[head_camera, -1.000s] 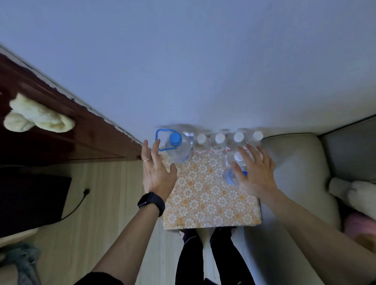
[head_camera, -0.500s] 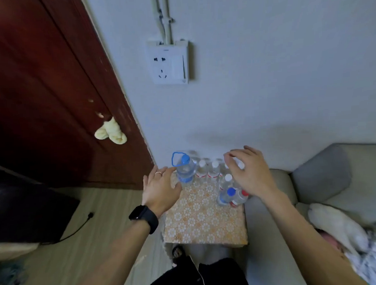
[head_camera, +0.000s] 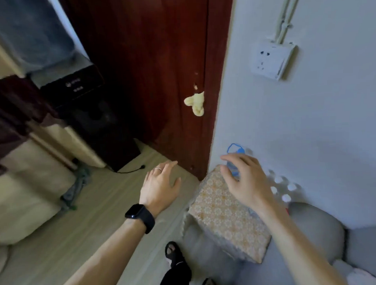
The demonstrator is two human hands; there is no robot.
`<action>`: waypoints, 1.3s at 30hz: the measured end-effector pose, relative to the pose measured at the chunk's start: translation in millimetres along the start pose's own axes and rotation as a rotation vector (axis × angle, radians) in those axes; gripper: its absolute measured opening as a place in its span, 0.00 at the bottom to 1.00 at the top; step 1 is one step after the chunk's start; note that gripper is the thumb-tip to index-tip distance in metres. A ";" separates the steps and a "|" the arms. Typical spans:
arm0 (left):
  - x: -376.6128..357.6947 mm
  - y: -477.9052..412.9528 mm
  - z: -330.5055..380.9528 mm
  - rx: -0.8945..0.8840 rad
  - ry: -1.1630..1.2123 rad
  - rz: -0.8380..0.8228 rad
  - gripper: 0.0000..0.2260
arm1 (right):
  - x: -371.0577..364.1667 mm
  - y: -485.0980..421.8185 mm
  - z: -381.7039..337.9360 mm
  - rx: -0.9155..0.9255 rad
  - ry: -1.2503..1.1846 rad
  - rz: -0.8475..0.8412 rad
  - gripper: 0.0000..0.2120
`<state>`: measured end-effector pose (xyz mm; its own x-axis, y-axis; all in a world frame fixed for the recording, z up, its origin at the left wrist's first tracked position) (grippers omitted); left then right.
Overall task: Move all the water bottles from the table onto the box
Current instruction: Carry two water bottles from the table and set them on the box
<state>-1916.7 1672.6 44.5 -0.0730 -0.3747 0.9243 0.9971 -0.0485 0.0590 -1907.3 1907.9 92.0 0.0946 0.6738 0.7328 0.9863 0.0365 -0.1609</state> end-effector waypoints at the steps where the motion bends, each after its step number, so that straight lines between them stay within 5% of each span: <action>1: 14.6 14.7 -23.2 0.055 -0.005 0.045 0.23 | -18.3 -1.0 -21.2 0.046 -0.009 -0.048 0.17; 11: 172.1 284.0 -290.1 0.692 -0.019 0.501 0.22 | -201.1 57.1 -335.5 0.650 -0.056 -0.437 0.16; 24: 256.1 822.9 -473.7 1.542 -0.055 0.898 0.21 | -417.0 440.9 -711.1 1.329 -0.281 -0.926 0.19; 39: 374.5 1022.9 -621.2 1.908 -0.228 1.066 0.18 | -558.1 644.8 -1034.7 1.813 -0.409 -1.008 0.24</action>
<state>-938.3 907.5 216.7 0.2218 0.4556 0.8621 -0.5145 0.8057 -0.2935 -1184.3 791.7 263.4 -0.5328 0.0437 0.8451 -0.5572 0.7336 -0.3892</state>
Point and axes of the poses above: each hand's wrist, its own y-axis away from the middle knuckle, its own x-axis out of the back of the hand, z = x × y, the point moved 9 cm from there along -y, towards the middle knuckle, and after that the axes turned 5 degrees about -y, right-handed, at the moved point
